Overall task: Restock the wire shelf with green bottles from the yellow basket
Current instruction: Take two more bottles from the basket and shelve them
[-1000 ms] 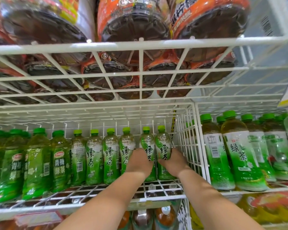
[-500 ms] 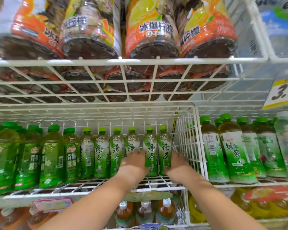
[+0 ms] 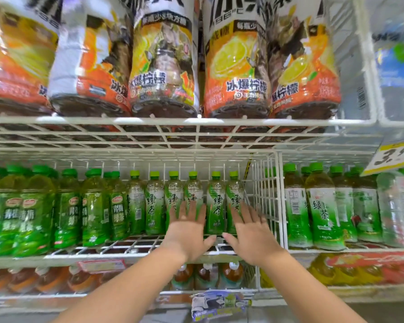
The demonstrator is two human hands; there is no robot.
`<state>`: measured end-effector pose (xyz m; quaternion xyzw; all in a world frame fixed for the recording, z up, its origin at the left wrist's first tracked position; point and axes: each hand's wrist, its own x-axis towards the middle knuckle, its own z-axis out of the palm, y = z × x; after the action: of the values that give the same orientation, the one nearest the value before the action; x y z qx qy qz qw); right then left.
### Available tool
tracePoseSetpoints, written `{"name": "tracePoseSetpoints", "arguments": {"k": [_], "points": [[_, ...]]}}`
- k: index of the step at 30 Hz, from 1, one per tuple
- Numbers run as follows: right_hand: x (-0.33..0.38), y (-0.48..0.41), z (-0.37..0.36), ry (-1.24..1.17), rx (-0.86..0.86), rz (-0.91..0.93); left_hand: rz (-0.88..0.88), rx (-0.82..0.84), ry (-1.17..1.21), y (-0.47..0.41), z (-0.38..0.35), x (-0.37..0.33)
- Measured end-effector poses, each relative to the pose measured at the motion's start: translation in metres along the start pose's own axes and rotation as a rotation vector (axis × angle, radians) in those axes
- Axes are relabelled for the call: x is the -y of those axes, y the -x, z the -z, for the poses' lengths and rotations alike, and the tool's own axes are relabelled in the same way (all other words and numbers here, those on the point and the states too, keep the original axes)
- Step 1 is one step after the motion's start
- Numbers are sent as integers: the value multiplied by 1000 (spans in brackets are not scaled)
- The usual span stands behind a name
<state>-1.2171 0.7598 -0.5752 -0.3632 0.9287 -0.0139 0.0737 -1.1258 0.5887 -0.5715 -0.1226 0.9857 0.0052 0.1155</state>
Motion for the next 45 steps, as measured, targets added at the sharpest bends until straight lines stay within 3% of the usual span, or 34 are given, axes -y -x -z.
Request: {"name": "tracePoseSetpoints", "arguments": {"k": [5, 22, 36, 45], "points": [[23, 41, 35, 14, 142, -14, 2, 69, -11, 48, 31, -6], [47, 212, 251, 19, 38, -97, -155, 69, -77, 211, 256, -38], [62, 368, 329, -15, -28, -521, -490, -14, -130, 287, 339, -84], [39, 470, 341, -20, -71, -760, -719, -88, -201, 315, 361, -169]]}}
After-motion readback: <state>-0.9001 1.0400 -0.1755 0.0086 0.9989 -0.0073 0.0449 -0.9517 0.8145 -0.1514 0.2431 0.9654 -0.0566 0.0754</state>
